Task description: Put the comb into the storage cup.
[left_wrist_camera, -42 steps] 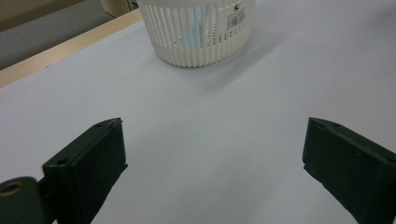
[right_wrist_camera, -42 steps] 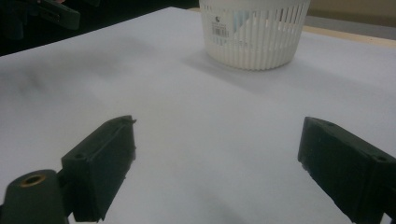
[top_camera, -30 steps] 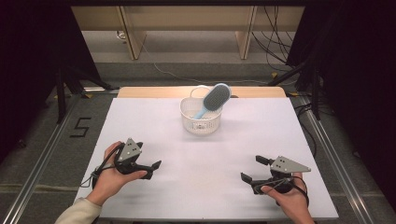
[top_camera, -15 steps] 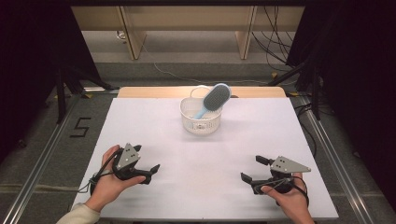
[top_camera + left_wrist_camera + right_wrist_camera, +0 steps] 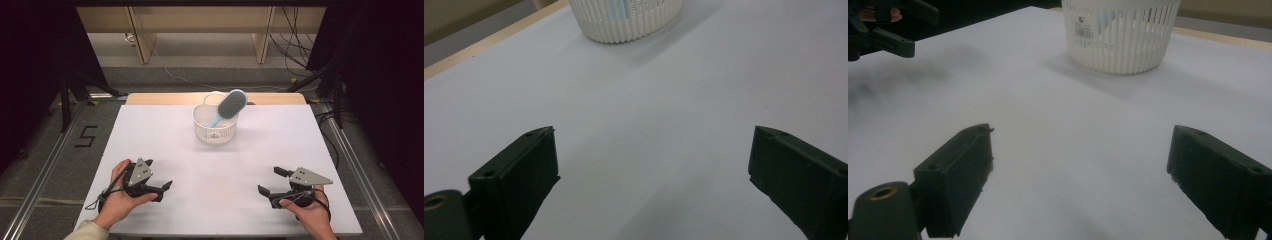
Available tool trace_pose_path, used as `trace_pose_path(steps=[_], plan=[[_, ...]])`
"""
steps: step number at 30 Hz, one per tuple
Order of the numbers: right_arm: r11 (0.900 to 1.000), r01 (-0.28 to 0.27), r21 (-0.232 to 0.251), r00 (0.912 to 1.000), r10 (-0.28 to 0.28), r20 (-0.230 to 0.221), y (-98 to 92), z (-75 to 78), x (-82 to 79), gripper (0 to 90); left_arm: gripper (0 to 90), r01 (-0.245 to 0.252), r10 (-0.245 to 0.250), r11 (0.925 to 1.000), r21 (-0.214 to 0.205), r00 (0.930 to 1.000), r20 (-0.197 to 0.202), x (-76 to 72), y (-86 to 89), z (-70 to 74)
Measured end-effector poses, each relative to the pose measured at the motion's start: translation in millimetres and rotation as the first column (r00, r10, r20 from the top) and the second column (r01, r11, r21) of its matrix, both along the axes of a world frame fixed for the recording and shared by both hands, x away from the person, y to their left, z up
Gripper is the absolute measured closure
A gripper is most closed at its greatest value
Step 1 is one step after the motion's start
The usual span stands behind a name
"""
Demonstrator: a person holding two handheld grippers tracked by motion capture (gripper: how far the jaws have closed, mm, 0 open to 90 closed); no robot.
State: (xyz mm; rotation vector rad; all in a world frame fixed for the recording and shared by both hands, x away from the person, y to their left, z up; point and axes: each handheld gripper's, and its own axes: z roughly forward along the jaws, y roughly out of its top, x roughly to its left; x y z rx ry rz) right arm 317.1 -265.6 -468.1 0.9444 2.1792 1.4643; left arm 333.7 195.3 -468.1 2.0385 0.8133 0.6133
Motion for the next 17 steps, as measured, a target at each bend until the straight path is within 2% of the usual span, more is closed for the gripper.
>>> trace_pose_path(steps=[17], plan=[[1.0, 0.003, 0.002, 1.0, -0.003, -0.001, -1.0, -0.5, 0.6, 11.9, 5.5, 0.004, -0.004, 0.9999, -0.01, 1.0, -0.004, 0.5, -0.8, -1.8]])
